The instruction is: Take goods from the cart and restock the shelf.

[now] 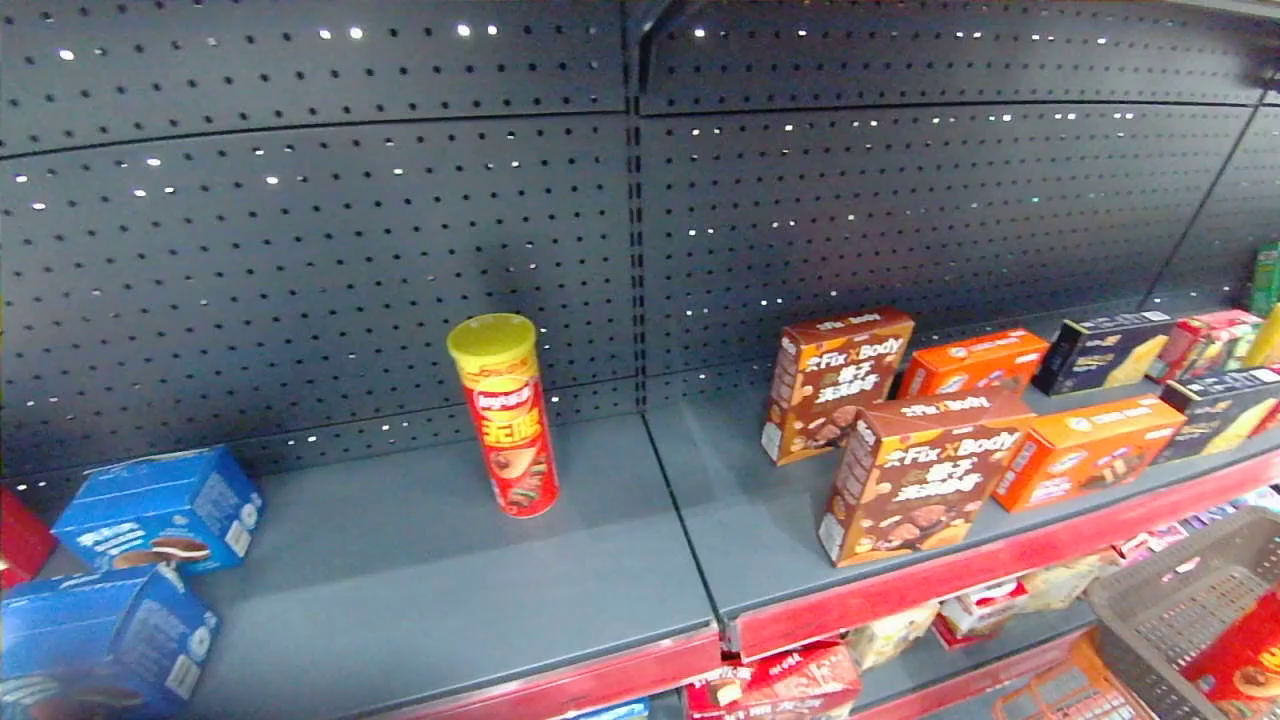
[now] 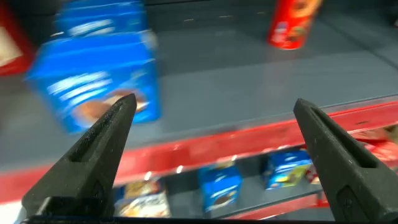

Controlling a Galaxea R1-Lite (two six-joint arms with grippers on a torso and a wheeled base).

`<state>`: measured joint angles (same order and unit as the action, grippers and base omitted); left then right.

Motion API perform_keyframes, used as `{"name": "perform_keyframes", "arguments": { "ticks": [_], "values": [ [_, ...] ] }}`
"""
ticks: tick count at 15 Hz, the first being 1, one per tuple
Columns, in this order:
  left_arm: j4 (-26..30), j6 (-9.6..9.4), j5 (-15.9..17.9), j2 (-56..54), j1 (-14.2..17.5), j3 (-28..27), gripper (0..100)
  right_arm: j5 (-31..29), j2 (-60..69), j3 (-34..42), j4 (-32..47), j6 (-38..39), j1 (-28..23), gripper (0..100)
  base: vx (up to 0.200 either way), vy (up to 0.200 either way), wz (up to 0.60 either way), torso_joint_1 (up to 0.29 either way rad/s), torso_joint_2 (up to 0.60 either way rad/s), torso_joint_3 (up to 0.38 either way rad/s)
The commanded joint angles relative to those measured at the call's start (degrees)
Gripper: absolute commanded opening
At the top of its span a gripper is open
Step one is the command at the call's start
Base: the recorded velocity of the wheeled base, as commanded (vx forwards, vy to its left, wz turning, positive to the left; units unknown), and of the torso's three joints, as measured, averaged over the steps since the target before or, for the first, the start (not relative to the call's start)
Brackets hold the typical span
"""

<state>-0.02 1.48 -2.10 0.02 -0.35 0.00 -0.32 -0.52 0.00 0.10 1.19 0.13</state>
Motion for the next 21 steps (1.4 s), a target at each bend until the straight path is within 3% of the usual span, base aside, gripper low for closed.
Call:
{"name": "perform_keyframes", "arguments": {
  "ticks": [1, 14, 21],
  "values": [
    [-0.1, 0.02, 0.0, 0.0, 0.0, 0.0, 100, -0.3, 0.0, 0.0, -0.1, 0.7, 0.0, 100, 0.0, 0.0, -0.6, 0.007, 0.0, -0.002],
    [-0.1, 0.02, 0.0, 0.0, 0.0, 0.0, 100, 0.3, 0.0, 0.0, -0.1, 0.0, 0.0, 100, 0.0, 0.0, -0.6, 0.004, 0.0, -0.001],
    [-0.1, 0.02, 0.0, 0.0, 0.0, 0.0, 100, 0.4, 0.0, -0.1, 0.1, -0.5, 0.0, 100, 0.0, 0.0, 0.0, 0.0, 0.0, 0.0]
  ]
}}
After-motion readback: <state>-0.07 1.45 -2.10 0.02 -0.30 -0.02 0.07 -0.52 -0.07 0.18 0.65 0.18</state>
